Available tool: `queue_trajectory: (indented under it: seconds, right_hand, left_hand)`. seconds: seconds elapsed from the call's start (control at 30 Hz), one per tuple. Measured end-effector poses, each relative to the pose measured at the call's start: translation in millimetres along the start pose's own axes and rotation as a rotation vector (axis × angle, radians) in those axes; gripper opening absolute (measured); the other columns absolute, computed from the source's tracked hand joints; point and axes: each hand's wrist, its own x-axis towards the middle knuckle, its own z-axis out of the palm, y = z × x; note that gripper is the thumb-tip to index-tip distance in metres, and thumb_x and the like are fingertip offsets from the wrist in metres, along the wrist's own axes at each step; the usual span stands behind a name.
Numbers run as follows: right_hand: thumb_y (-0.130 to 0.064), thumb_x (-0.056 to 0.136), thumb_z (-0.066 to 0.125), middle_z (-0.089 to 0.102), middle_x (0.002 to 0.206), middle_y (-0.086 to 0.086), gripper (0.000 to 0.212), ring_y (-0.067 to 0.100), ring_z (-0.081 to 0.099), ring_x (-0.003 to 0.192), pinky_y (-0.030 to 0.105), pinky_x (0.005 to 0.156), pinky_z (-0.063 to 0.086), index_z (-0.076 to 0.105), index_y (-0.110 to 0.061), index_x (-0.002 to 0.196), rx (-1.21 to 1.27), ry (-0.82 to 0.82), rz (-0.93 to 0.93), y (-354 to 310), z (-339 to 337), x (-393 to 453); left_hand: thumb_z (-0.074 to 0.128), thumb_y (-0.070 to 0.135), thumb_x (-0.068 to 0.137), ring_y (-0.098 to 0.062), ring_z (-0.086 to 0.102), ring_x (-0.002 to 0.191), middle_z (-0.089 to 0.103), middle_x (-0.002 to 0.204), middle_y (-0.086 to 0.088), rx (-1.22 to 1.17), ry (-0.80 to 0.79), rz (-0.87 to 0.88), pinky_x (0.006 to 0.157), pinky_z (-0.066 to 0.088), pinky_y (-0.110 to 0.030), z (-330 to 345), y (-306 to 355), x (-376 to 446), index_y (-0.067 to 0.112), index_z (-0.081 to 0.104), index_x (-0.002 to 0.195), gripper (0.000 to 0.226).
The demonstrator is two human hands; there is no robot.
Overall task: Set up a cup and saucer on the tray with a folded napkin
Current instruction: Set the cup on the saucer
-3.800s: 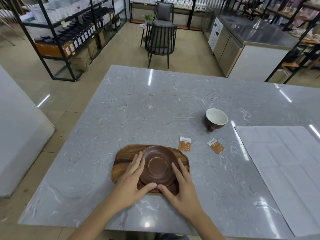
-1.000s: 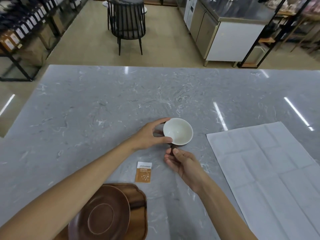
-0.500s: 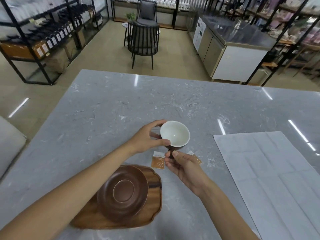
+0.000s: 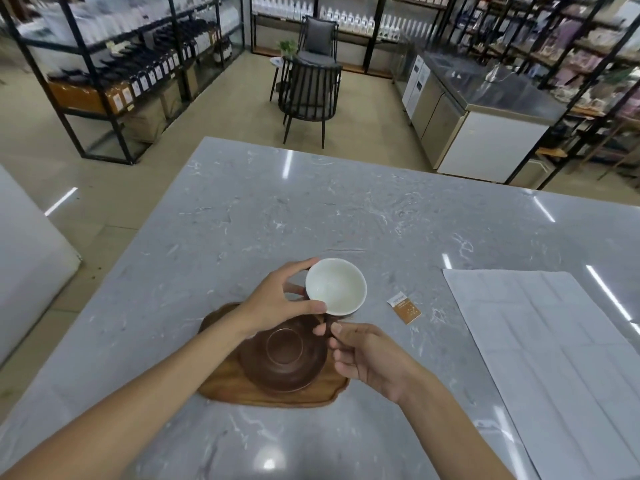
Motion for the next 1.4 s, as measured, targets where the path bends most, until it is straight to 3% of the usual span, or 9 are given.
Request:
queue_trajectory:
  seconds: [0.2, 0.33, 0.47, 0.6, 0.73, 0.9, 1.2, 1.4]
  right_hand:
    - [-0.018, 0.101, 0.061, 0.063, 0.078, 0.001, 0.026, 0.004, 0.06, 0.062, 0.013, 0.056, 0.056, 0.076, -0.002, 0.116, 0.097, -0.02, 0.11, 16.8, 17.2, -2.9]
    - [-0.021, 0.101, 0.063, 0.062, 0.076, -0.001, 0.025, 0.002, 0.055, 0.058, 0.008, 0.053, 0.052, 0.078, -0.004, 0.112, 0.053, 0.006, 0.132, 29.8, 23.4, -6.2]
    - [-0.02, 0.1, 0.064, 0.063, 0.074, -0.001, 0.025, 0.001, 0.056, 0.057, 0.008, 0.051, 0.051, 0.078, -0.004, 0.112, 0.049, 0.014, 0.156, 43.4, 32.0, -7.2]
    - [-0.018, 0.099, 0.065, 0.065, 0.074, 0.001, 0.023, 0.003, 0.06, 0.059, 0.011, 0.055, 0.054, 0.078, -0.002, 0.11, 0.067, 0.026, 0.162, 54.3, 40.1, -4.7]
    - [-0.018, 0.099, 0.065, 0.068, 0.075, 0.001, 0.024, 0.004, 0.063, 0.064, 0.013, 0.061, 0.057, 0.078, -0.002, 0.11, 0.073, 0.017, 0.16, 61.6, 42.8, -1.6]
    - [-0.023, 0.099, 0.066, 0.068, 0.078, 0.0, 0.024, 0.004, 0.063, 0.068, 0.014, 0.064, 0.058, 0.079, -0.006, 0.109, 0.026, 0.034, 0.144, 67.8, 45.9, 0.8]
    - [-0.032, 0.099, 0.065, 0.068, 0.076, -0.002, 0.028, 0.004, 0.061, 0.062, 0.017, 0.063, 0.057, 0.08, -0.011, 0.111, -0.022, 0.036, 0.111, 76.0, 54.8, 0.2]
    - [-0.037, 0.101, 0.061, 0.077, 0.094, 0.006, 0.03, 0.006, 0.067, 0.069, 0.02, 0.071, 0.058, 0.079, -0.016, 0.113, -0.075, 0.03, 0.071, 77.2, 60.1, -5.0]
  left_hand:
    - [0.091, 0.046, 0.065, -0.011, 0.065, 0.119, 0.052, 0.145, 0.022, -0.009, -0.008, -0.055, 0.106, 0.049, -0.035, -7.3, -11.5, -32.4, 0.052, 0.049, 0.138, 0.084]
    - [0.091, 0.041, 0.066, -0.01, 0.063, 0.118, 0.055, 0.14, 0.023, -0.03, 0.018, -0.068, 0.096, 0.051, -0.022, -7.8, -19.0, -51.8, 0.051, 0.052, 0.136, 0.081]
    - [0.091, 0.04, 0.065, 0.002, 0.062, 0.114, 0.056, 0.134, 0.031, -0.036, 0.045, -0.062, 0.084, 0.051, -0.007, -10.6, -26.6, -69.9, 0.057, 0.055, 0.129, 0.076]
    - [0.091, 0.042, 0.066, 0.004, 0.062, 0.113, 0.054, 0.126, 0.043, -0.018, 0.064, -0.089, 0.081, 0.05, -0.005, -13.3, -34.2, -81.3, 0.06, 0.052, 0.13, 0.077]
    - [0.091, 0.047, 0.063, -0.007, 0.066, 0.111, 0.052, 0.135, 0.033, -0.014, 0.077, -0.113, 0.082, 0.053, -0.01, -14.8, -41.2, -87.3, 0.059, 0.051, 0.133, 0.082]
    - [0.091, 0.045, 0.063, -0.009, 0.065, 0.113, 0.05, 0.135, 0.034, -0.021, 0.078, -0.131, 0.08, 0.053, -0.007, -16.5, -41.9, -92.0, 0.07, 0.048, 0.123, 0.079]
    - [0.092, 0.048, 0.058, -0.01, 0.069, 0.109, 0.055, 0.138, 0.028, -0.007, 0.097, -0.116, 0.087, 0.058, -0.02, -21.8, -49.1, -97.4, 0.053, 0.052, 0.136, 0.088]
    - [0.092, 0.038, 0.067, -0.008, 0.067, 0.113, 0.056, 0.14, 0.026, -0.024, 0.111, -0.116, 0.096, 0.056, -0.026, -20.6, -51.1, -99.9, 0.042, 0.049, 0.144, 0.087]
